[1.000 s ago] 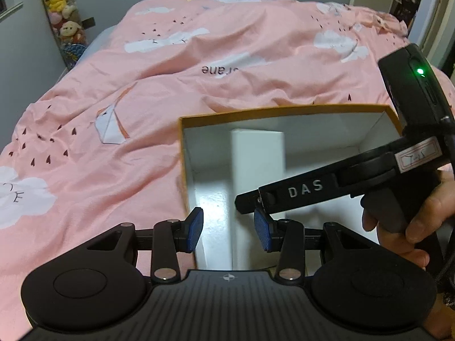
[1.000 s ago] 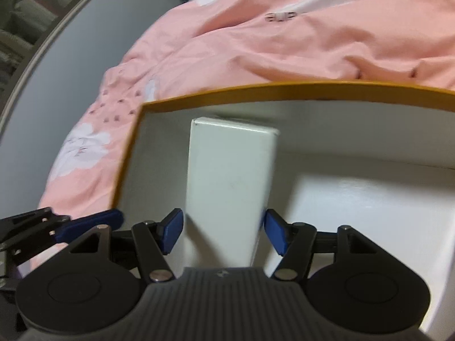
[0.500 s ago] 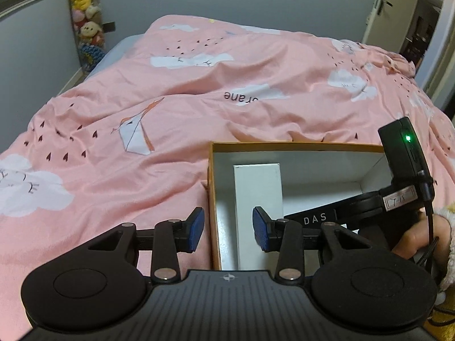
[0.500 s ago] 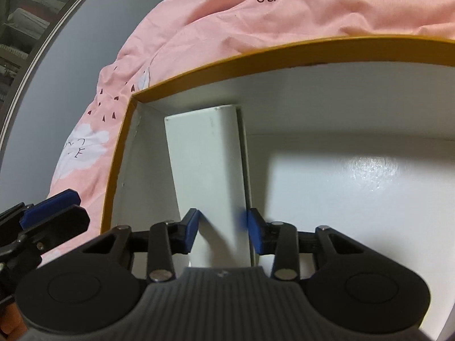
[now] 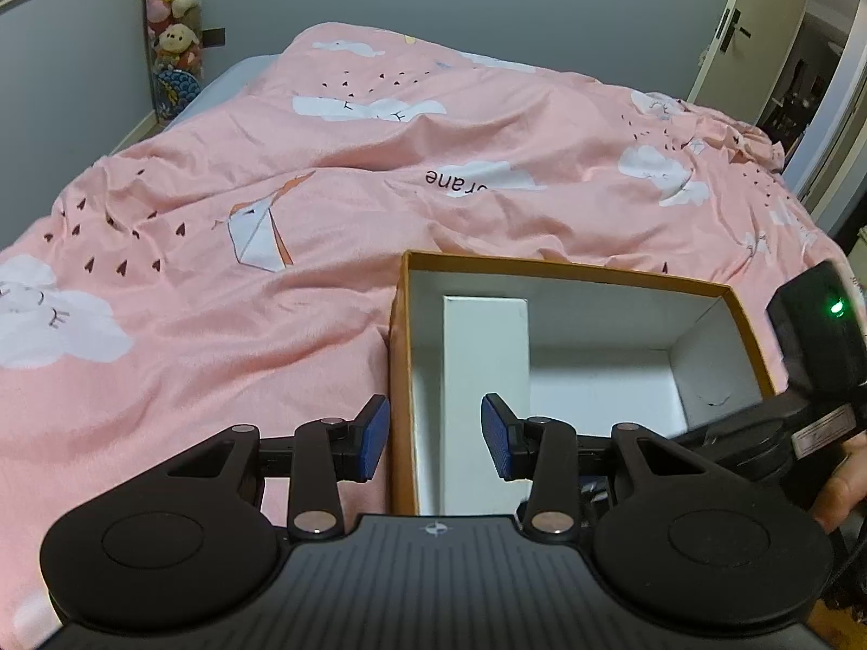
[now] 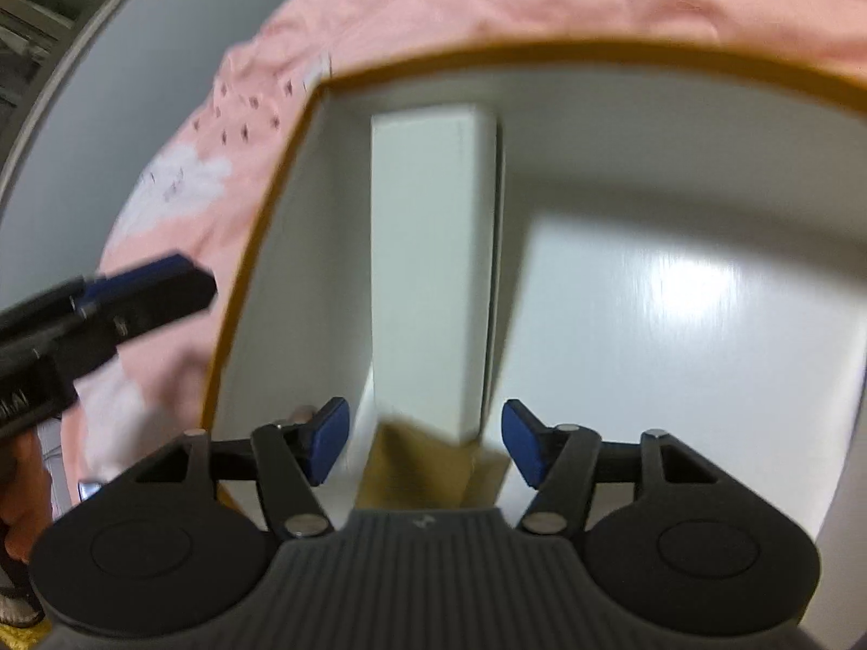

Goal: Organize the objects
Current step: 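Lower the white box into the orange box with the right gripper, then push the gold box against the white box with the right gripper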

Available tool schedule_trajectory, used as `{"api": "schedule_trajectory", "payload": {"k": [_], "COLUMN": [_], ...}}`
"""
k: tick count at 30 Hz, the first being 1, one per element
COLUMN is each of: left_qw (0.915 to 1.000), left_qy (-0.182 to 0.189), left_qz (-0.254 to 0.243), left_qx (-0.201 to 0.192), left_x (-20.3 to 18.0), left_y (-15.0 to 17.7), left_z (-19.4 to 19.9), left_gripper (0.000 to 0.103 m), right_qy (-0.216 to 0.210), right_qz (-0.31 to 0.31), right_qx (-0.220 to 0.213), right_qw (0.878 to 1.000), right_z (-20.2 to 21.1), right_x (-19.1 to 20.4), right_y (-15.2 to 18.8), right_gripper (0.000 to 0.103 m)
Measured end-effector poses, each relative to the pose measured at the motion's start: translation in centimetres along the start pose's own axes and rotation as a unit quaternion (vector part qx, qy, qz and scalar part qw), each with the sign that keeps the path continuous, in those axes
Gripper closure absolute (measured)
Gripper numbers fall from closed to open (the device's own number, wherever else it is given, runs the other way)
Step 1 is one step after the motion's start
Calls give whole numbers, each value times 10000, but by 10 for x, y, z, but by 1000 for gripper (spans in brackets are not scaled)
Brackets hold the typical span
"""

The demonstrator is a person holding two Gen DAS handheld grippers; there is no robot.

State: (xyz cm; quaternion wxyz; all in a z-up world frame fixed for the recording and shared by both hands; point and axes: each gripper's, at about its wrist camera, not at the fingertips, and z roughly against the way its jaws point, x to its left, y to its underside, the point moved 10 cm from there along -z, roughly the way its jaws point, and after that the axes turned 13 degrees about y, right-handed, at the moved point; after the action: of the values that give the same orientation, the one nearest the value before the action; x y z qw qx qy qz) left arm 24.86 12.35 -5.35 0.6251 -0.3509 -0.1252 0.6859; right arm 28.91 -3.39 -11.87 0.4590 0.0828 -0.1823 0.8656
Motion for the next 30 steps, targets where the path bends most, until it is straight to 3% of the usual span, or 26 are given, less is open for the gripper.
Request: {"api": "schedule_trajectory", "payload": {"k": [8, 12, 15, 18, 20, 22, 23, 25, 30], "left_qw": [9996, 9992, 9991, 9991, 9990, 9988, 9988, 9987, 9986], "left_qy": [61, 70, 107, 114, 111, 117, 124, 149, 163], "left_qz": [275, 376, 400, 407, 430, 464, 475, 478, 506], "left_qx": [63, 83, 72, 75, 69, 67, 63, 55, 42], "left_x": [9, 13, 13, 14, 15, 16, 16, 15, 15], "left_y": [19, 23, 24, 25, 26, 26, 26, 26, 26], "left_z": [-1, -2, -2, -1, -1, -2, -2, -3, -2], "left_gripper": [56, 56, 56, 56, 56, 56, 56, 56, 56], "right_qy": [-416, -420, -663, -577, -550, -554, -552, -633, -903], "right_qz": [-1038, -1209, -1435, -1323, -1230, -1079, -1057, -1056, -862], "right_qx": [1015, 1370, 1652, 1557, 1442, 1299, 1239, 1084, 828], "right_qw": [9885, 9823, 9735, 9772, 9803, 9841, 9851, 9864, 9887], "right_z": [-36, -46, -57, -55, -47, -35, -31, -21, -3], "right_x": [-29, -31, -28, -25, -23, -19, -19, -17, -2], "right_y": [21, 21, 21, 18, 19, 19, 18, 13, -1], "right_gripper": [37, 36, 35, 39, 50, 54, 67, 80, 80]}}
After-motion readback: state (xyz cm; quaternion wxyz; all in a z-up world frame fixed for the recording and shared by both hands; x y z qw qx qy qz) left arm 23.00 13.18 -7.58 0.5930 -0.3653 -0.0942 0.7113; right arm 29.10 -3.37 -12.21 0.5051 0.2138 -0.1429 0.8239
